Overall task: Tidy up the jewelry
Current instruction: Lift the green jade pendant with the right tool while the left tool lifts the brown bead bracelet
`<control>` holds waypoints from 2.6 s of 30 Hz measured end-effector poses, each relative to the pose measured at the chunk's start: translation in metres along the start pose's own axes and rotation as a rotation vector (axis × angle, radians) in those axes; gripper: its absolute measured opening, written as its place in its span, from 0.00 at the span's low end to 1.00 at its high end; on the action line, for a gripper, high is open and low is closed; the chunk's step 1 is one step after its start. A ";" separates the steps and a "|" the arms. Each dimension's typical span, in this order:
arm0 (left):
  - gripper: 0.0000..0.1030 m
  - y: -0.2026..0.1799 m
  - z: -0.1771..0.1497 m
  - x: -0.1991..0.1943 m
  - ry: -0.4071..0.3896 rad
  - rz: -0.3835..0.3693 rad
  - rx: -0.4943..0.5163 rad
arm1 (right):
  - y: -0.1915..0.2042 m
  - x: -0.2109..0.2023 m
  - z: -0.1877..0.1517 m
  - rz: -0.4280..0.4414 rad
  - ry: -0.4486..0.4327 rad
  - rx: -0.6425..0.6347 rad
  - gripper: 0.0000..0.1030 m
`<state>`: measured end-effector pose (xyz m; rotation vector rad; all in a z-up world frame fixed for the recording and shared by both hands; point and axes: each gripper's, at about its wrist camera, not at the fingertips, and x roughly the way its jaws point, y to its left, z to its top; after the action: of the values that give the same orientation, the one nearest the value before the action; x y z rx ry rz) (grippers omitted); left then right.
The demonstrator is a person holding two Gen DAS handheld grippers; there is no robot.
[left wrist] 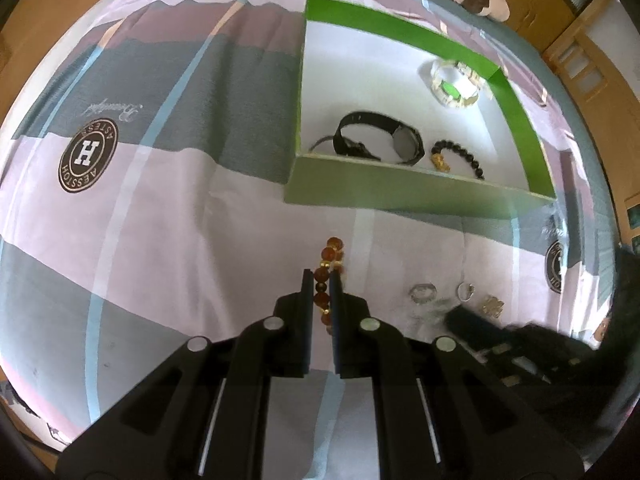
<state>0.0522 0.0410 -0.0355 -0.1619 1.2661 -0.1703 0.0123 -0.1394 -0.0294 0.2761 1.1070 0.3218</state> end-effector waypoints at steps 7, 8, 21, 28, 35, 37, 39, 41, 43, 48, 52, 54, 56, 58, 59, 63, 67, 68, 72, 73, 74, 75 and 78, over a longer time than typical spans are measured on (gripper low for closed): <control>0.07 0.000 0.001 -0.016 -0.035 -0.034 0.009 | -0.013 -0.033 0.012 0.045 -0.107 0.038 0.07; 0.07 -0.001 0.001 -0.015 -0.034 -0.033 0.012 | -0.014 -0.030 0.012 0.044 -0.101 0.050 0.07; 0.07 -0.011 -0.002 -0.011 -0.027 -0.041 0.023 | -0.023 -0.025 0.007 0.020 -0.054 0.067 0.07; 0.07 -0.016 -0.002 -0.020 -0.069 -0.051 0.052 | -0.025 -0.017 0.004 -0.028 -0.027 0.071 0.07; 0.07 -0.026 -0.004 -0.026 -0.106 -0.022 0.096 | -0.024 -0.015 0.002 -0.099 -0.032 0.051 0.07; 0.07 -0.029 -0.005 -0.027 -0.119 -0.007 0.110 | -0.023 -0.018 0.003 -0.134 -0.053 0.039 0.07; 0.07 -0.030 -0.006 -0.028 -0.127 -0.003 0.116 | -0.021 -0.022 0.003 -0.156 -0.080 0.027 0.07; 0.07 -0.033 -0.007 -0.030 -0.135 0.005 0.124 | -0.019 -0.026 0.004 -0.177 -0.101 0.014 0.07; 0.07 -0.034 -0.008 -0.031 -0.142 0.013 0.132 | -0.019 -0.027 0.005 -0.179 -0.111 0.008 0.07; 0.07 -0.035 -0.009 -0.034 -0.155 0.015 0.138 | -0.017 -0.031 0.006 -0.154 -0.128 0.004 0.07; 0.07 -0.038 -0.010 -0.037 -0.168 0.018 0.148 | -0.017 -0.029 0.006 -0.157 -0.117 0.003 0.07; 0.07 -0.040 -0.011 -0.037 -0.171 0.018 0.150 | -0.016 -0.029 0.005 -0.160 -0.117 0.001 0.07; 0.07 -0.042 -0.011 -0.039 -0.180 0.019 0.158 | -0.015 -0.029 0.005 -0.168 -0.119 -0.003 0.07; 0.07 -0.042 -0.012 -0.040 -0.187 0.021 0.163 | -0.014 -0.029 0.005 -0.180 -0.125 -0.009 0.07; 0.07 -0.043 -0.012 -0.041 -0.193 0.023 0.166 | -0.014 -0.030 0.005 -0.182 -0.128 -0.010 0.07; 0.07 -0.045 -0.013 -0.044 -0.207 0.025 0.172 | -0.014 -0.033 0.006 -0.177 -0.147 -0.006 0.07; 0.07 -0.047 -0.013 -0.048 -0.229 0.020 0.178 | -0.014 -0.037 0.006 -0.172 -0.165 -0.009 0.07; 0.07 -0.047 -0.013 -0.049 -0.234 0.023 0.179 | -0.014 -0.037 0.006 -0.173 -0.163 -0.009 0.07; 0.07 -0.048 -0.013 -0.050 -0.245 0.031 0.186 | -0.013 -0.035 0.005 -0.171 -0.159 -0.009 0.07; 0.07 -0.049 -0.013 -0.050 -0.247 0.031 0.187 | -0.012 -0.036 0.005 -0.171 -0.160 -0.010 0.07; 0.07 -0.049 -0.014 -0.051 -0.253 0.030 0.188 | -0.012 -0.036 0.005 -0.170 -0.162 -0.011 0.07; 0.07 -0.049 -0.014 -0.051 -0.256 0.029 0.189 | -0.012 -0.037 0.005 -0.170 -0.164 -0.011 0.07; 0.07 -0.050 -0.014 -0.053 -0.269 0.030 0.192 | -0.012 -0.037 0.006 -0.165 -0.170 -0.011 0.07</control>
<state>0.0216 0.0033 0.0208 0.0006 0.9779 -0.2354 0.0035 -0.1649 -0.0005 0.1973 0.9534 0.1544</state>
